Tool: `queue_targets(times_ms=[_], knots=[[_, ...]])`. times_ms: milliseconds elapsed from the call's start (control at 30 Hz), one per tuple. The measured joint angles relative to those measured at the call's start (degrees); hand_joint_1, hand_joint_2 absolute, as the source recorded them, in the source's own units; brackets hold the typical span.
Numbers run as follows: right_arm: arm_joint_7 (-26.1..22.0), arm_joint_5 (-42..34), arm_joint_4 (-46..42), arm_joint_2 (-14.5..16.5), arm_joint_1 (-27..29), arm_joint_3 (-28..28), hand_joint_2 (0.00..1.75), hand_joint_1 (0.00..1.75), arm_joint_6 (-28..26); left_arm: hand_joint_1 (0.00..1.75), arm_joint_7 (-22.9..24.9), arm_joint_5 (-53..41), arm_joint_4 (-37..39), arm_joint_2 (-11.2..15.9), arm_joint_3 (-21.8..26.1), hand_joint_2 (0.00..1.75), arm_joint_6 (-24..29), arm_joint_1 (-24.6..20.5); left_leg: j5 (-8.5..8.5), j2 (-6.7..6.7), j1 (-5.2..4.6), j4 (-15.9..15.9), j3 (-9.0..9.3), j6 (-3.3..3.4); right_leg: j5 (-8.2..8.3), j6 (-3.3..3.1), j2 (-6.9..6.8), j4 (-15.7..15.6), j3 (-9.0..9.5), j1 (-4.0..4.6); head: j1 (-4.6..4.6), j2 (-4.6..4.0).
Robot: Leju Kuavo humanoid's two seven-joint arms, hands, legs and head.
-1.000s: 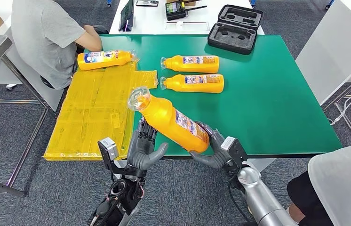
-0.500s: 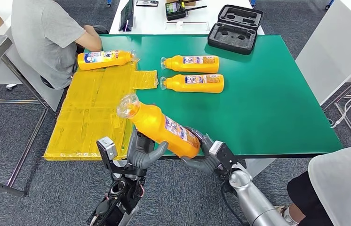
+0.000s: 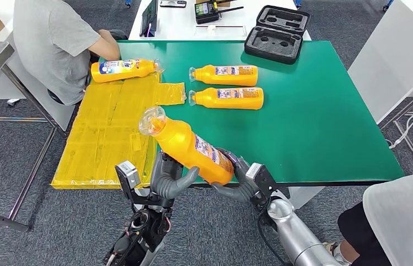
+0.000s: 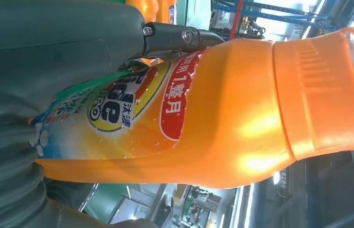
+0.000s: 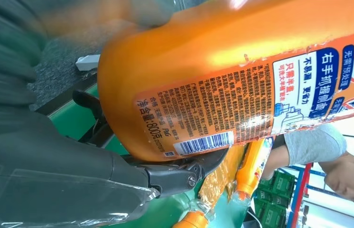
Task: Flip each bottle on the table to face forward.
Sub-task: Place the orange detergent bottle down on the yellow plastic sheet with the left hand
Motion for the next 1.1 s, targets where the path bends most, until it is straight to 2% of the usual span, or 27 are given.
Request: queue_targets(times_ms=[433, 467, 567, 600, 1100], knots=[[0.0, -0.1, 0.0, 0.0, 0.0, 0.0, 1.75, 1.75, 1.2, 0.00, 0.0, 0.2, 1.1, 0.0, 0.0, 1.75, -2.5, -0.1, 0.00, 0.00, 0.00, 0.0, 0.00, 0.00, 0.00, 0.00, 0.00, 0.0, 0.00, 0.00, 0.00, 0.00], [0.0, -0.1, 0.0, 0.0, 0.0, 0.0, 1.75, 1.75, 1.2, 0.35, 0.0, 0.2, 1.1, 0.0, 0.0, 1.75, -2.5, -0.1, 0.00, 0.00, 0.00, 0.0, 0.00, 0.00, 0.00, 0.00, 0.00, 0.0, 0.00, 0.00, 0.00, 0.00], [0.0, 0.0, 0.0, 0.0, 0.0, 0.0, 1.75, 1.75, 1.2, 1.66, 0.0, 0.2, 1.2, 0.0, 0.0, 1.75, -2.5, -0.1, 0.00, 0.00, 0.00, 0.0, 0.00, 0.00, 0.00, 0.00, 0.00, 0.0, 0.00, 0.00, 0.00, 0.00], [0.0, 0.0, 0.0, 0.0, 0.0, 0.0, 1.75, 1.75, 1.2, 1.75, 0.0, 0.3, 1.3, 0.0, 0.0, 1.75, -2.6, -0.1, 0.00, 0.00, 0.00, 0.0, 0.00, 0.00, 0.00, 0.00, 0.00, 0.0, 0.00, 0.00, 0.00, 0.00], [0.0, 0.6, 1.3, 0.8, -0.9, 0.3, 1.75, 1.75, 2.8, 1.75, -0.1, -1.2, 1.4, 0.0, 0.8, 1.75, -4.2, -0.2, 0.00, -0.01, 0.00, 0.0, -0.01, 0.00, 0.00, 0.00, 0.00, 0.0, 0.01, 0.00, 0.01, 0.00]])
